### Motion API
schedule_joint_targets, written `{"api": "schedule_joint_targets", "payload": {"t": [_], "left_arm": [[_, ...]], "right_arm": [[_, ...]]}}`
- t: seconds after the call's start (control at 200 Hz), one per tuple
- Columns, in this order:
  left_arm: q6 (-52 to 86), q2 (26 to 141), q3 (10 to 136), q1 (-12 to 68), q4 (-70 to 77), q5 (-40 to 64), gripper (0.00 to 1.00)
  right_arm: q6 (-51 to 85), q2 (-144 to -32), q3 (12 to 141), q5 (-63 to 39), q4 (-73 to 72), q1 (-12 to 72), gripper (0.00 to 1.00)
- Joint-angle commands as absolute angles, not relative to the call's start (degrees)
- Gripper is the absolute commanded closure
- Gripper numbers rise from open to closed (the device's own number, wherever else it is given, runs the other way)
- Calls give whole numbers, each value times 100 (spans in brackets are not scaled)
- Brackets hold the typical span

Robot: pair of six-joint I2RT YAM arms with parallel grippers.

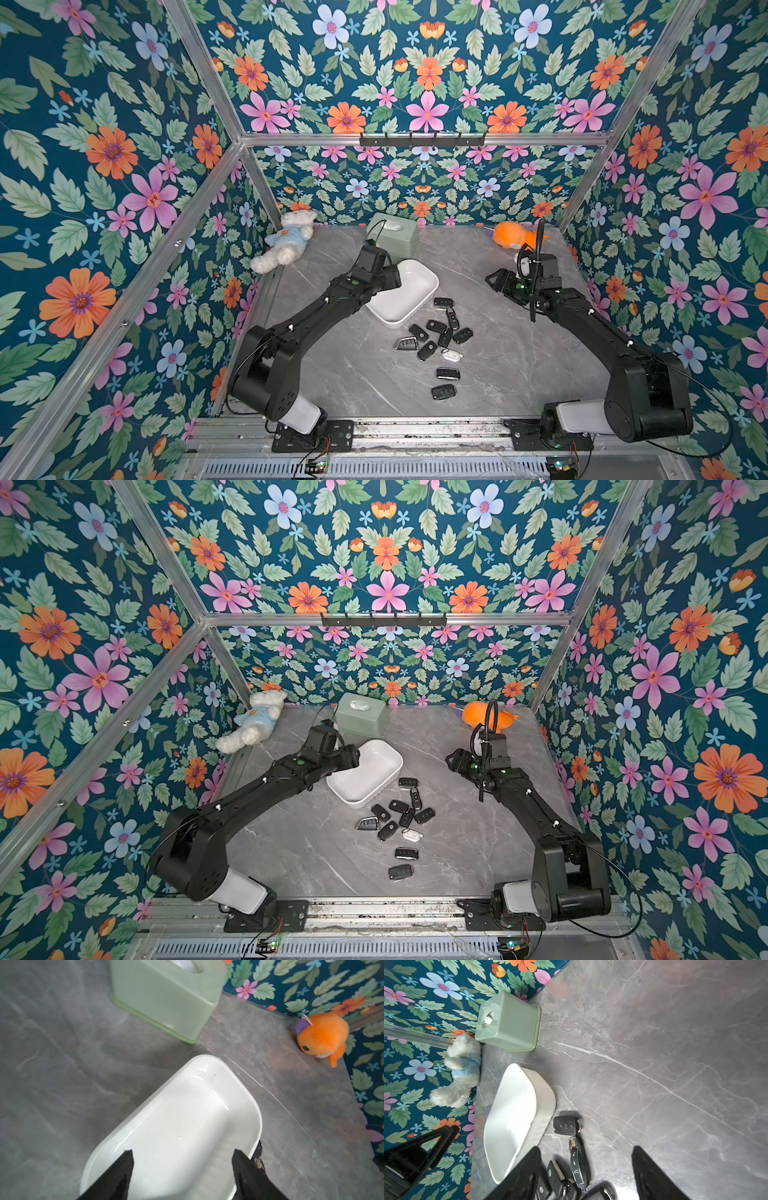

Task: Place the car key into the storage box
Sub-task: Adjust the storage box at the center of the board.

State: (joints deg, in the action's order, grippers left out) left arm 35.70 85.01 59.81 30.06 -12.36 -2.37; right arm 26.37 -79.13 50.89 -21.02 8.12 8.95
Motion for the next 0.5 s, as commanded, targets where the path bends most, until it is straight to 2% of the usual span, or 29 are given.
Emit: {"api": "schedule_joint_targets", "payload": {"t": [0.0,0.195,0.495], "left_arm": [[4779,8044,5468,2988,-1595,-1097,19],[5725,7599,4621,2988,-1441,-1208,18],[5889,8560,4710,2888,-134,-716,17]], "right_arm": [[2499,-7977,5176,-2213,655,955,29],[2482,-8080,5221,-2171,684,1114,29],[2426,-8103,5221,-2106,816,1230,29]]}}
